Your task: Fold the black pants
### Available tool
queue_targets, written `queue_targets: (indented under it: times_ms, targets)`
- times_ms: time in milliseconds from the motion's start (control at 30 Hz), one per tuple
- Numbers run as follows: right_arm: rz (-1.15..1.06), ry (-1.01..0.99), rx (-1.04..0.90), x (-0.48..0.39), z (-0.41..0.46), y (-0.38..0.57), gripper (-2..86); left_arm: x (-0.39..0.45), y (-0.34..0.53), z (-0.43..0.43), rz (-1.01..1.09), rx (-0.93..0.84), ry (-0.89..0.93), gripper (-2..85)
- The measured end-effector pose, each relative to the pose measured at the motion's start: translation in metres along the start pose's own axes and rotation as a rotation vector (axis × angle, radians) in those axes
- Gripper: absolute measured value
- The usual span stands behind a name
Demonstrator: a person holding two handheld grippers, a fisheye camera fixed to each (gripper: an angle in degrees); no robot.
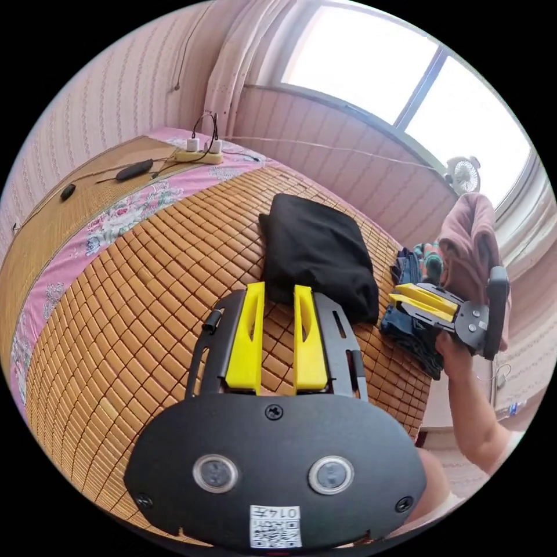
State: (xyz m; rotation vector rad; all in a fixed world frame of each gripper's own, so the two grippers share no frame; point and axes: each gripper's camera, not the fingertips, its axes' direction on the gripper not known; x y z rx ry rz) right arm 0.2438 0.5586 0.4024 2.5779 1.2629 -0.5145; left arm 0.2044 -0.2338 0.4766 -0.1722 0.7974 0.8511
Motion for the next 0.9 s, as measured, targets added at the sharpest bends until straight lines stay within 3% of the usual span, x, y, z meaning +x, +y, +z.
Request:
queue_targets:
  times_ms: [167, 267, 400, 467, 633, 900]
  targets:
    - [-0.153, -0.183, -0.033, -0.075, -0.051, 0.112, 7.6, 0.013, 0.117, -0.111, 0.12, -0.048, -0.022, 7.4]
    - [-0.262, -0.302, -0.095, -0.138, -0.093, 0.201, 7.6, 0.022, 0.235, -0.201, 0.111, -0.076, -0.07, 6.6]
    - [-0.513, -0.411, -0.093, -0.23, -0.164, 0.298, 8.3, 0.043, 0.42, -0.347, 0.047, 0.0, -0.269, 6.9]
    - [-0.641, -0.383, -0.029, -0.272, -0.196, 0.322, 9.0, 0.05, 0.492, -0.411, -0.031, 0.054, -0.393, 7.1]
    - [-1.084, -0.499, 0.339, -0.402, -0.287, 0.342, 10.1, 0.061, 0.679, -0.575, -0.429, 0.23, -0.596, 7.8]
    - [-1.472, -0.67, 0.529, -0.585, -0.421, 0.316, 11.7, 0.071, 0.839, -0.688, -0.817, 0.478, -0.744, 6.5]
